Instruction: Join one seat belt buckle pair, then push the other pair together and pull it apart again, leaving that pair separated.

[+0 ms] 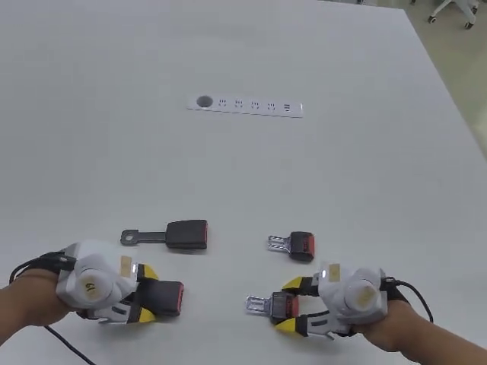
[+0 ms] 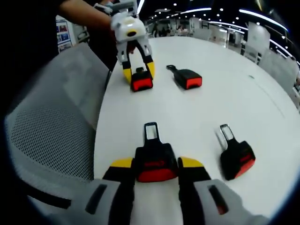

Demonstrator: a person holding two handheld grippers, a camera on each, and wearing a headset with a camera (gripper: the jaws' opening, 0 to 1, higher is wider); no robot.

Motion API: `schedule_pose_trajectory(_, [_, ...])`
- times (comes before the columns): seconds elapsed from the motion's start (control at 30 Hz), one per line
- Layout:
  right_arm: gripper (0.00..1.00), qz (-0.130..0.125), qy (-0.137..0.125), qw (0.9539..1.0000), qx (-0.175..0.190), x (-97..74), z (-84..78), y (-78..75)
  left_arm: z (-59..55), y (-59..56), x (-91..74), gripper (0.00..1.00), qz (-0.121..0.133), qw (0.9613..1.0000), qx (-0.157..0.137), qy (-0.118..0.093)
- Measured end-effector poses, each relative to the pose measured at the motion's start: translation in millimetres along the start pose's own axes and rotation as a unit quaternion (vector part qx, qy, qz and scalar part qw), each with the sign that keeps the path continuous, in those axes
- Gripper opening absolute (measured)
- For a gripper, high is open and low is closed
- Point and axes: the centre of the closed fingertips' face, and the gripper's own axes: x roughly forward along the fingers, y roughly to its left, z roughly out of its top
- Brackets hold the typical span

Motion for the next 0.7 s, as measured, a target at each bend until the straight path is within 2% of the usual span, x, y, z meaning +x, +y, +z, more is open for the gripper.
schedule_pose_trajectory(0.3, [0.36,0.018,-0.020,0.9995,-0.014,31.8,38.4,11.5,-0.8,0.0,0.3,0.36,-0.007,0.9999,0.007,0.012])
schedule_pose_trajectory(0.53, [0.36,0.021,-0.024,0.9994,-0.012,51.9,62.3,12.4,-0.5,1.5,-1.4,0.35,-0.009,0.9998,0.011,0.013])
schedule_pose_trajectory(0.7, [0.36,0.025,-0.027,0.9992,-0.014,61.4,73.7,14.1,0.1,2.0,-1.4,0.35,-0.011,0.9997,0.013,0.017])
